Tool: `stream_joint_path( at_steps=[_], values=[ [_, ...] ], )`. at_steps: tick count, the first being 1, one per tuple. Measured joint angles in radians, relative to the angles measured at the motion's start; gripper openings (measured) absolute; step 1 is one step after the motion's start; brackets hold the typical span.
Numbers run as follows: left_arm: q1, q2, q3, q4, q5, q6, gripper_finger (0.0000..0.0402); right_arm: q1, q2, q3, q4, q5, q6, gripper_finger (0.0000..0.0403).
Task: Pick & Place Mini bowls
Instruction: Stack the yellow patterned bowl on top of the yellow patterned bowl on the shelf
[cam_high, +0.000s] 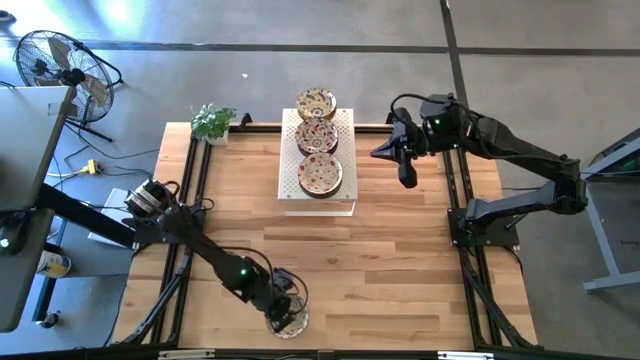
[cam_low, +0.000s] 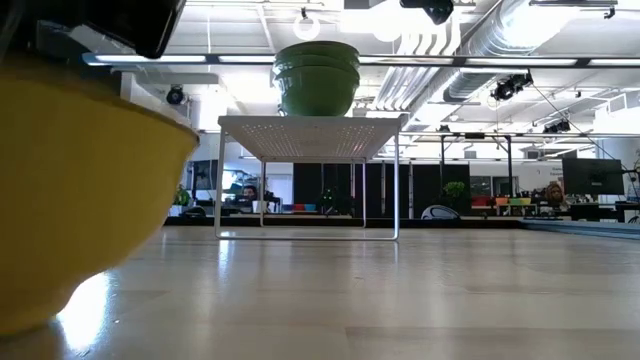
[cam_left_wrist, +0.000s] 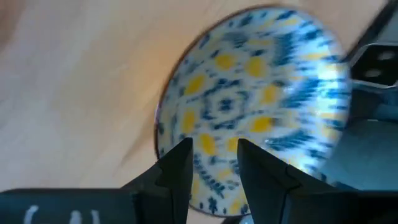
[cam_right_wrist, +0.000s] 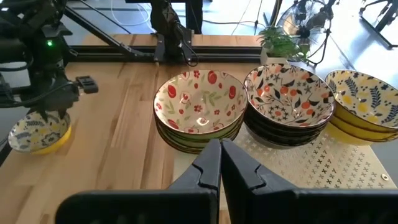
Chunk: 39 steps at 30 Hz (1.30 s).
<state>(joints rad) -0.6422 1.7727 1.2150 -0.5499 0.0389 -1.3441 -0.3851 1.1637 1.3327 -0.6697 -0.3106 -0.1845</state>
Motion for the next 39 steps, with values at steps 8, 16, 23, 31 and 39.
stream_joint_path(
  at_steps=[8, 16, 23, 31, 39],
  values=[
    [0.0, -0.001, 0.066, -0.043, 0.023, 0.049, 0.0122, 0.0, 0.0, 0.0, -0.003, 0.0, -0.008, 0.0],
    [0.002, -0.003, 0.139, -0.193, -0.015, 0.102, 0.0122, 0.0, 0.0, 0.0, -0.003, 0.0, -0.008, 0.0],
    [0.001, -0.003, 0.139, -0.21, -0.054, 0.162, 0.0122, 0.0, 0.0, 0.0, -0.004, 0.0, -0.003, 0.0],
    [0.0, -0.003, 0.039, -0.1, -0.012, 0.154, 0.0122, 0.0, 0.0, 0.0, -0.013, -0.004, 0.0, 0.0],
    [0.002, -0.003, -0.039, -0.011, 0.003, 0.129, 0.0122, 0.0, 0.0, 0.0, -0.044, -0.012, 0.003, 0.0]
  ],
)
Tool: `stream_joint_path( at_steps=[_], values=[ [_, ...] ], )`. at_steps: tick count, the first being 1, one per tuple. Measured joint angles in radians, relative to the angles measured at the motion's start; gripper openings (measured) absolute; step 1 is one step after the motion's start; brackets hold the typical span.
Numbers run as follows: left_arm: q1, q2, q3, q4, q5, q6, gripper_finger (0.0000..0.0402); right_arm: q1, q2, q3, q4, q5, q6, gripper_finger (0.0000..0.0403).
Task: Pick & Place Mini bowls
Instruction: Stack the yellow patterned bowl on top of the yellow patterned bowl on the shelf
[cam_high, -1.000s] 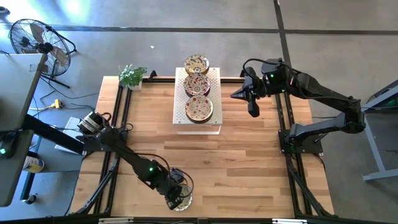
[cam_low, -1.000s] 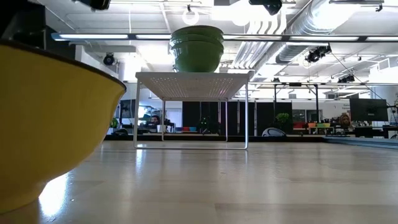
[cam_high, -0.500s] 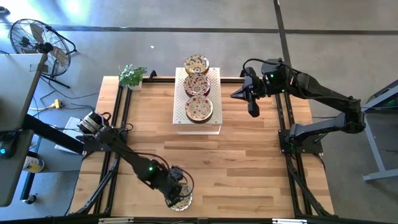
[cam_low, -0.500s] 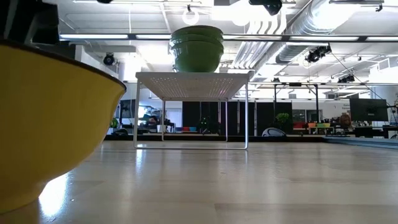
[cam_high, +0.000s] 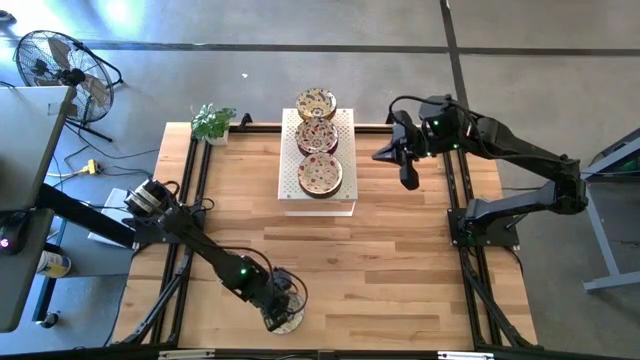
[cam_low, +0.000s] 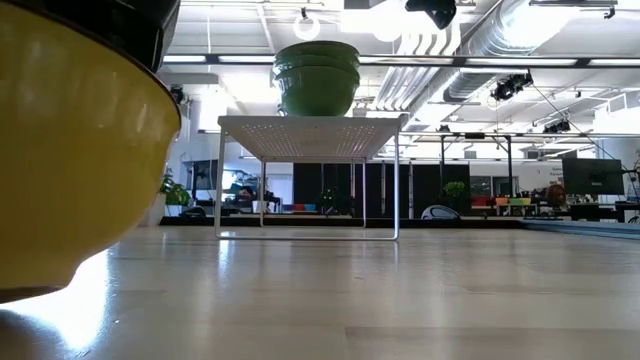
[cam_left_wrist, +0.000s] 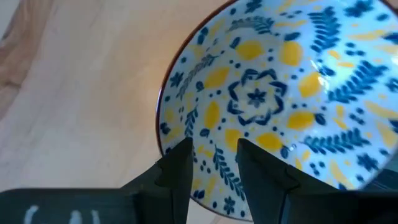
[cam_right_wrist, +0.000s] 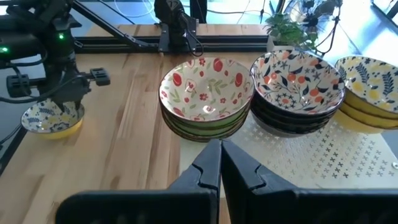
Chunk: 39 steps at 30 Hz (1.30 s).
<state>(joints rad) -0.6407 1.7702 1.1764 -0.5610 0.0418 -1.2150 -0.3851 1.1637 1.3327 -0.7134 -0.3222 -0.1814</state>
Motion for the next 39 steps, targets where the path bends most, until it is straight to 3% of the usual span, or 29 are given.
stream_joint_path(
  at_steps=[6, 15, 24, 34, 39],
  values=[
    [0.0, 0.0, 0.006, -0.009, 0.009, -0.024, 0.0122, 0.0, 0.0, 0.0, -0.008, 0.0, 0.005, 0.0],
    [0.0, 0.0, 0.117, -0.024, 0.05, 0.007, 0.0122, 0.0, 0.0, 0.0, -0.008, 0.0, -0.002, 0.0],
    [-0.001, 0.001, 0.199, -0.255, 0.046, 0.011, 0.0122, 0.0, 0.0, 0.0, -0.008, -0.001, -0.01, 0.0],
    [0.013, 0.0, 0.127, -0.237, 0.033, -0.022, 0.0122, 0.0, 0.0, 0.0, -0.008, -0.028, -0.011, 0.0],
    [0.012, 0.0, 0.065, -0.054, 0.057, -0.021, 0.0122, 0.0, 0.0, 0.0, -0.008, -0.028, -0.011, 0.0]
  ],
)
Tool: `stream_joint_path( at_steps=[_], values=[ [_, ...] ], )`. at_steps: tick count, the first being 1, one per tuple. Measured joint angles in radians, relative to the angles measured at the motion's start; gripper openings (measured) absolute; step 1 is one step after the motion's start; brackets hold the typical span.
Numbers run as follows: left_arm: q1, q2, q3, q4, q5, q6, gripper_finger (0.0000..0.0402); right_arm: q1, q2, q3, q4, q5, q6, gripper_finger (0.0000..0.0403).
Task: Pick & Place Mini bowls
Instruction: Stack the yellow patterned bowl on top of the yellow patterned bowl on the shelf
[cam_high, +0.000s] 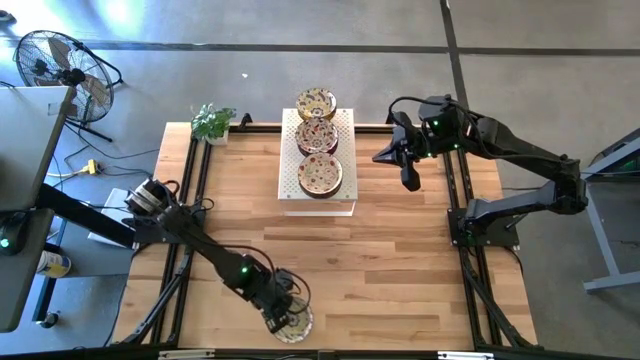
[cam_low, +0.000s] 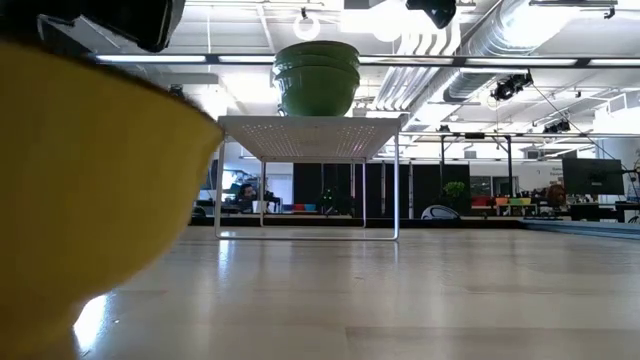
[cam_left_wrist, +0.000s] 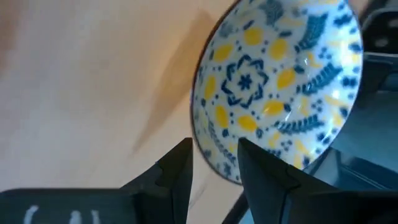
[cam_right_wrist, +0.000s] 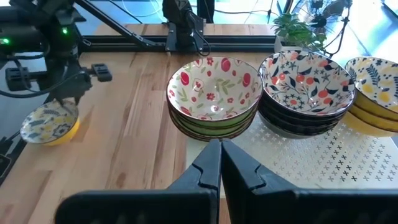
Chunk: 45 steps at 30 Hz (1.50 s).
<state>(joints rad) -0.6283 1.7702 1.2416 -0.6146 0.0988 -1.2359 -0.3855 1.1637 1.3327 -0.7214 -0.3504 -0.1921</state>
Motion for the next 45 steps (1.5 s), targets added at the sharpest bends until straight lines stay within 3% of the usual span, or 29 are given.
stream_joint_path(
  at_steps=[9, 17, 22, 30, 38, 45],
  values=[
    [0.001, 0.0, -0.078, 0.061, -0.001, -0.06, 0.0119, 0.0, 0.0, 0.0, 0.0, -0.001, 0.0, 0.0],
    [0.001, 0.0, -0.081, 0.194, -0.017, -0.044, 0.0059, 0.0, 0.0, 0.0, 0.0, -0.001, -0.011, 0.0],
    [0.014, 0.0, -0.081, 0.191, -0.016, -0.058, 0.0012, 0.0, 0.0, 0.0, 0.0, 0.0, -0.027, 0.0],
    [0.079, 0.0, -0.08, 0.182, 0.029, -0.07, 0.0004, 0.0, 0.0, 0.0, 0.0, -0.001, -0.034, 0.0],
    [0.175, -0.045, -0.078, -0.017, 0.052, -0.014, 0.0003, 0.0, 0.0, 0.0, -0.011, -0.001, -0.034, 0.0],
    [0.247, -0.148, -0.08, -0.274, -0.048, 0.079, 0.0002, 0.0, 0.0, 0.0, -0.042, -0.001, -0.034, 0.0]
  ],
)
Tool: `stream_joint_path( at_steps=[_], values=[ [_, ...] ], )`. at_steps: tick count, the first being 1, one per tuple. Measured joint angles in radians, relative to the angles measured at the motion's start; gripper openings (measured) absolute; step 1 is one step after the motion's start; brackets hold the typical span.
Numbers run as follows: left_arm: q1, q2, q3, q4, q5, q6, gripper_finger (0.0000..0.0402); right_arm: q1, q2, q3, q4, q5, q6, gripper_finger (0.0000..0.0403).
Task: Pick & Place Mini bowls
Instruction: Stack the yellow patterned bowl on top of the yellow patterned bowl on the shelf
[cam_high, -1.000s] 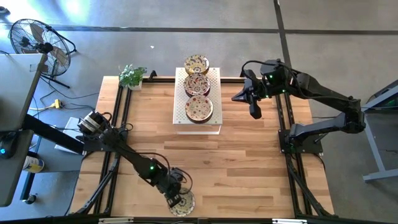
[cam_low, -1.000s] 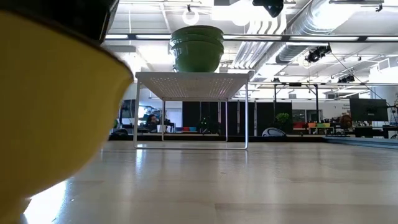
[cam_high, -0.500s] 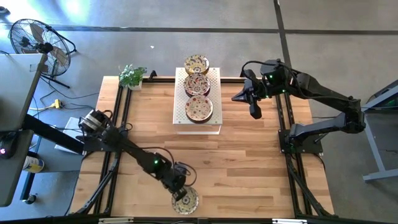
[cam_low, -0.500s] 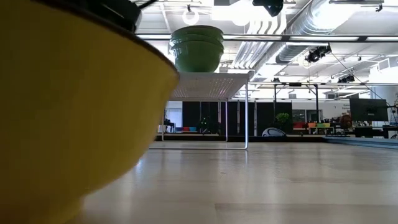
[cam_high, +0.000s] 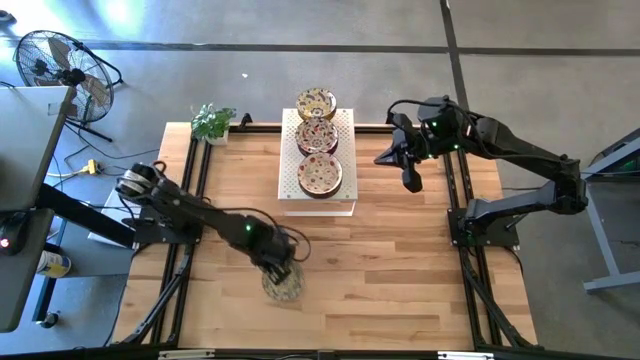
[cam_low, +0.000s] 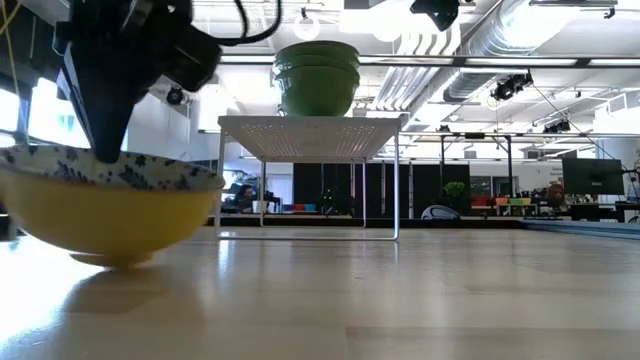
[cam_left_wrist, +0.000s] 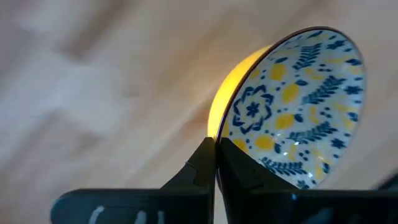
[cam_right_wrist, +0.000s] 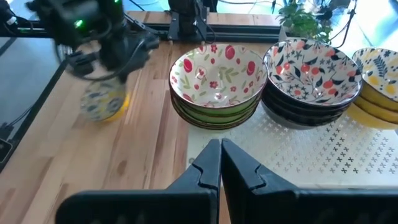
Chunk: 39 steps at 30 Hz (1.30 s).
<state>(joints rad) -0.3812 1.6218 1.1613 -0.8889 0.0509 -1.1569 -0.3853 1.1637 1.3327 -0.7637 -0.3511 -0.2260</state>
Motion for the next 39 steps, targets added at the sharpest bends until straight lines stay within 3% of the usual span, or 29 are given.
stream_joint_path(
  at_steps=[5, 10, 15, 21, 28, 39],
  values=[
    [0.045, -0.112, -0.087, -0.052, -0.028, -0.014, 0.0001, 0.0, 0.0, 0.0, -0.009, 0.0, 0.0, 0.0],
    [0.082, -0.262, -0.245, -0.035, -0.054, -0.139, 0.0001, 0.0, 0.0, 0.0, -0.022, 0.0, 0.0, 0.0],
    [0.125, -0.429, -0.376, -0.014, -0.159, -0.361, 0.0001, 0.0, 0.0, 0.0, -0.025, 0.0, 0.0, 0.0],
    [0.189, -0.574, -0.444, -0.065, -0.308, -0.693, 0.0, 0.0, 0.0, 0.0, -0.025, 0.0, 0.0, 0.0],
    [0.268, -0.636, -0.49, -0.075, -0.467, -0.921, 0.0, 0.0, 0.0, 0.0, 0.002, 0.0, 0.016, 0.0],
    [0.482, -0.634, -0.613, 0.082, -0.52, -1.05, 0.0, 0.0, 0.0, 0.0, 0.04, 0.0, 0.026, 0.0]
  ],
)
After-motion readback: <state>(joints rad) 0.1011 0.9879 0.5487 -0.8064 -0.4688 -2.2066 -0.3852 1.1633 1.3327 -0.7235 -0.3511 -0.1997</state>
